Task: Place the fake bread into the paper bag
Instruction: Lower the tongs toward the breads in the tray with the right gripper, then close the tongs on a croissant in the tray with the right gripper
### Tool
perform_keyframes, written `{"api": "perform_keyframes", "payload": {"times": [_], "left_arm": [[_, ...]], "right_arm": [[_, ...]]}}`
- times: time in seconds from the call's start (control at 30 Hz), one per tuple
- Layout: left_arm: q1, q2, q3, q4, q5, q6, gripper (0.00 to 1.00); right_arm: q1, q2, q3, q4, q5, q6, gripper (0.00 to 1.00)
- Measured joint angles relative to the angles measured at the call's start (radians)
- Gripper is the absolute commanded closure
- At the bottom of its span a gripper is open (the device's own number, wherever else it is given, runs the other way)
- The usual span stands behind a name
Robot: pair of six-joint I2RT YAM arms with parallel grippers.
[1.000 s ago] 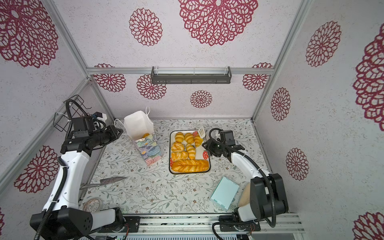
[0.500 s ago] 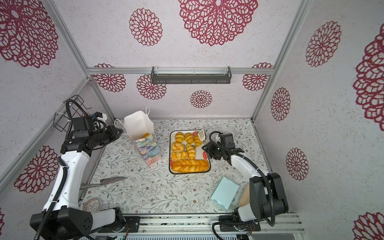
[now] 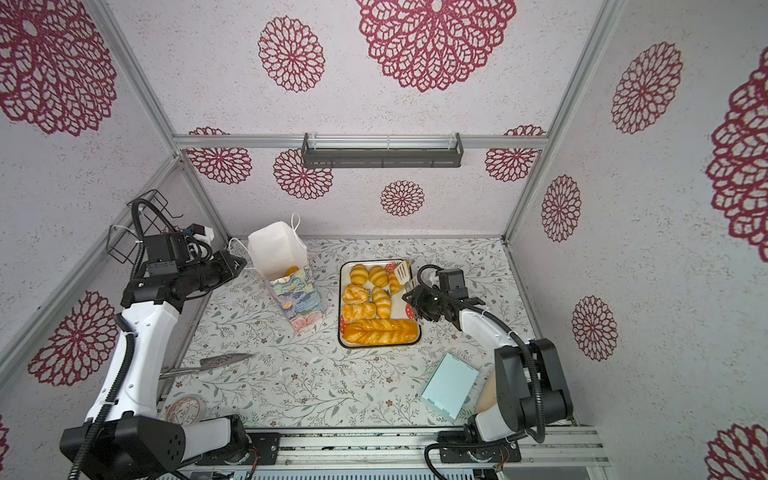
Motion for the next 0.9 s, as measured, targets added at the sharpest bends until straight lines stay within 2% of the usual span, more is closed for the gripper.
{"api": "perform_keyframes", "payload": {"times": [0.9], "left_arm": [[0.000, 0.005, 0.000, 0.000, 0.001, 0.000, 0.87]], "right_arm": [[0.000, 0.103, -0.007, 0.056, -0.036, 0.021, 0.47]]}}
